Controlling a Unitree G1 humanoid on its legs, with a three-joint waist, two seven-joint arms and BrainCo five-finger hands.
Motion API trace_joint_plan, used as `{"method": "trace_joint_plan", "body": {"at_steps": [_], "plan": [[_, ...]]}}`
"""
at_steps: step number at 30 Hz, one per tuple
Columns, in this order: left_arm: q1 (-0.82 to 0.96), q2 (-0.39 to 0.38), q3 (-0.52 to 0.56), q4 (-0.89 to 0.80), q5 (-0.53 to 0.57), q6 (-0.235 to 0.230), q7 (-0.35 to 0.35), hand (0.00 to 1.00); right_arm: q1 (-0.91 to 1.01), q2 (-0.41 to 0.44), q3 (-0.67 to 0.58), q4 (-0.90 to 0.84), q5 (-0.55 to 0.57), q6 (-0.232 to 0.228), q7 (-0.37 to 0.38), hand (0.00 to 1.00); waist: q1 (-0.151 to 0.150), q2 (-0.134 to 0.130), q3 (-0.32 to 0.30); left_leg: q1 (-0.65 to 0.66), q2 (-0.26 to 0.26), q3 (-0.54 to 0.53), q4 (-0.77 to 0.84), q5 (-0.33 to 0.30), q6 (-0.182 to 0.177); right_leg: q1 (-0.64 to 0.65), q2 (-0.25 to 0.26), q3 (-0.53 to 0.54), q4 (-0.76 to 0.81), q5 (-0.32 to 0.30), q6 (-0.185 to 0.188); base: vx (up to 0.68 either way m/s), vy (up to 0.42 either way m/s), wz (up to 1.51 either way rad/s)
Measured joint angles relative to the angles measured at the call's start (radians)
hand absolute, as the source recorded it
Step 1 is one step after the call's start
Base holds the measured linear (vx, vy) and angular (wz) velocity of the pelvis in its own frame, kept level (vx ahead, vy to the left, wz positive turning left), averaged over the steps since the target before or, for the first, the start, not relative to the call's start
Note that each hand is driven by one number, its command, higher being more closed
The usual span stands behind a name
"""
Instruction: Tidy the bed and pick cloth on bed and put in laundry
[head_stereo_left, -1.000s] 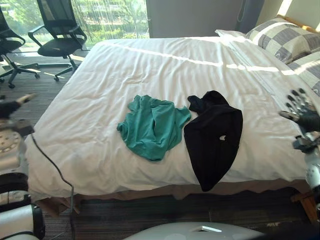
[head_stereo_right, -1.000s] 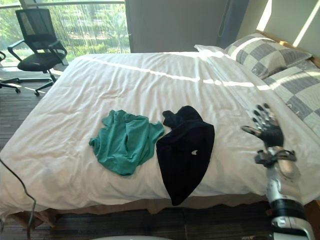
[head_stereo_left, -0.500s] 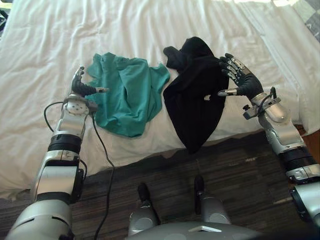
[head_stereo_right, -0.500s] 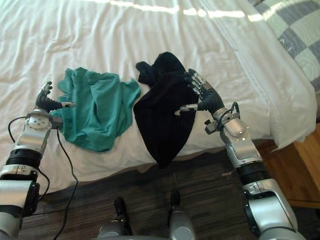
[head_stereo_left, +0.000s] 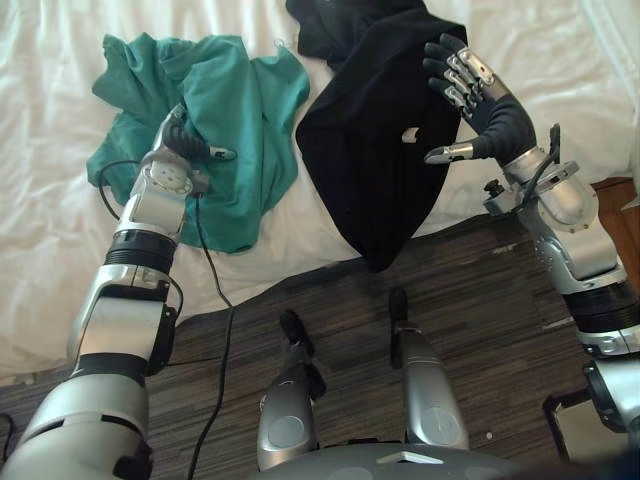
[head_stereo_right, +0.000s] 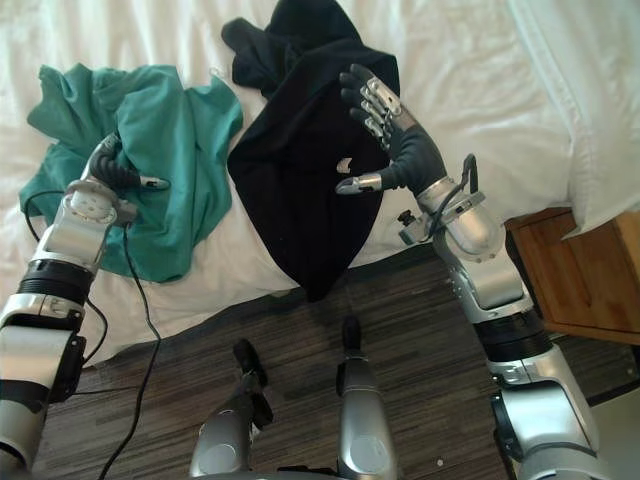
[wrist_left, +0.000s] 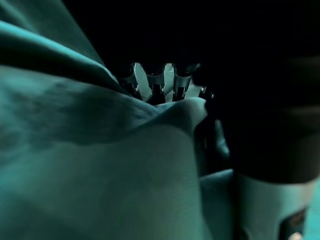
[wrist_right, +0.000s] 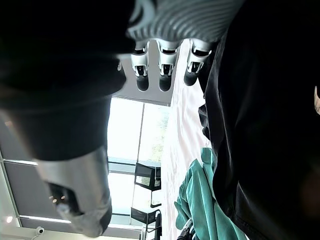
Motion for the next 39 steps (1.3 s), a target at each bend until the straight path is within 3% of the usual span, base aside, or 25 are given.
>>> {"method": "trace_joint_plan", "body": {"at_steps": [1, 2, 8, 11, 14, 16, 21, 22, 26, 31, 32, 36, 39], "plan": [[-0.001, -0.005, 0.0, 0.0, 0.002, 0.005, -0.009, 0.0, -0.003, 0.001, 0.0, -0.003, -0.001, 0.003, -0.001, 0.0, 0.001, 0.004, 0.003, 0.0, 0.001, 0.0, 0.001, 0.0, 0.0, 0.0, 0.0, 0.0, 0.0, -0.001, 0.0, 0.04, -0.023, 0.0], [-0.001, -0.005, 0.004, 0.0, 0.01, 0.01, -0.021, 1.0, -0.005, 0.001, 0.0, -0.004, -0.002, 0.007, -0.001, 0.0, 0.0, 0.008, 0.006, 0.0, 0.002, 0.0, 0.002, -0.001, 0.0, 0.0, 0.0, 0.001, 0.002, -0.004, 0.002, 0.03, -0.024, -0.03], [0.032, -0.001, 0.042, 0.005, 0.1, 0.02, -0.049, 1.0, -0.019, 0.001, 0.024, -0.04, -0.078, 0.033, 0.001, 0.0, -0.02, 0.008, 0.008, 0.005, 0.002, 0.006, 0.013, -0.014, 0.004, -0.002, 0.002, 0.014, 0.013, -0.017, 0.007, 0.03, -0.018, -0.04], [0.082, 0.01, 0.079, -0.003, 0.089, -0.044, -0.043, 1.0, -0.04, 0.001, 0.058, -0.041, -0.15, 0.046, -0.031, 0.0, -0.023, 0.01, 0.007, 0.01, 0.001, 0.007, 0.011, -0.014, 0.005, 0.001, 0.003, 0.016, 0.01, -0.016, 0.008, 0.05, -0.017, -0.04], [0.195, 0.016, 0.115, -0.053, -0.049, -0.18, 0.003, 1.0, -0.045, 0.0, 0.059, -0.034, -0.229, 0.063, -0.092, 0.0, -0.018, 0.014, 0.007, 0.008, 0.001, -0.009, 0.01, -0.014, 0.005, 0.007, 0.002, 0.006, 0.007, -0.016, 0.008, 0.06, -0.017, 0.06], [0.315, 0.011, 0.123, -0.109, -0.156, -0.313, 0.024, 1.0, -0.07, -0.005, 0.059, 0.016, -0.343, 0.082, -0.14, 0.0, -0.012, 0.023, 0.007, 0.005, 0.002, -0.036, 0.011, -0.014, 0.005, 0.031, -0.001, -0.015, -0.006, -0.016, 0.009, 0.05, -0.011, 0.23], [0.507, -0.081, 0.123, -0.236, -0.22, -0.494, 0.027, 1.0, -0.155, -0.134, 0.058, 0.169, -0.483, 0.147, -0.194, 0.0, 0.037, 0.052, 0.017, 0.007, -0.004, -0.107, 0.013, -0.012, 0.008, 0.074, -0.022, -0.077, -0.006, -0.027, 0.018, 0.06, 0.012, 0.41], [0.527, -0.1, 0.121, -0.261, -0.22, -0.508, 0.026, 1.0, -0.174, -0.155, 0.058, 0.205, -0.508, 0.157, -0.199, 0.0, 0.047, 0.062, 0.017, -0.001, -0.008, -0.124, 0.011, -0.009, 0.012, 0.076, -0.028, -0.093, -0.003, -0.033, 0.02, 0.04, 0.019, 0.43], [0.668, -0.136, 0.097, -0.383, -0.22, -0.539, 0.009, 1.0, -0.282, -0.224, 0.075, 0.417, -0.589, 0.18, -0.231, 0.0, 0.065, 0.097, 0.025, -0.016, -0.029, -0.181, -0.005, 0.006, 0.027, 0.085, -0.054, -0.137, 0.009, -0.052, 0.027, 0.03, 0.016, 0.41], [0.853, -0.135, 0.054, -0.476, -0.222, -0.539, -0.032, 1.0, -0.385, -0.337, 0.141, 0.643, -0.646, 0.193, -0.235, 0.0, 0.088, 0.145, 0.036, -0.035, -0.043, -0.237, -0.029, 0.027, 0.032, 0.094, -0.07, -0.184, 0.009, -0.061, 0.033, 0.06, 0.013, 0.32], [0.877, -0.134, 0.04, -0.463, -0.223, -0.526, -0.047, 1.0, -0.397, -0.344, 0.147, 0.657, -0.652, 0.193, -0.234, 0.0, 0.089, 0.15, 0.039, -0.037, -0.045, -0.242, -0.031, 0.029, 0.033, 0.094, -0.073, -0.19, 0.009, -0.062, 0.034, 0.06, 0.015, 0.28], [0.993, -0.167, -0.124, -0.255, -0.22, -0.385, -0.13, 1.0, -0.459, -0.38, 0.18, 0.78, -0.67, 0.191, -0.182, 0.0, 0.103, 0.158, 0.055, -0.079, -0.053, -0.276, -0.035, 0.041, 0.035, 0.07, -0.085, -0.22, 0.013, -0.067, 0.034, 0.06, 0.013, 0.23], [1.043, -0.189, -0.135, -0.242, -0.22, -0.378, -0.145, 1.0, -0.502, -0.409, 0.186, 0.866, -0.738, 0.2, -0.12, 0.0, 0.14, 0.159, 0.076, -0.103, -0.063, -0.289, -0.035, 0.052, 0.033, 0.043, -0.101, -0.23, 0.044, -0.084, 0.031, 0.02, 0.005, 0.21]]}}
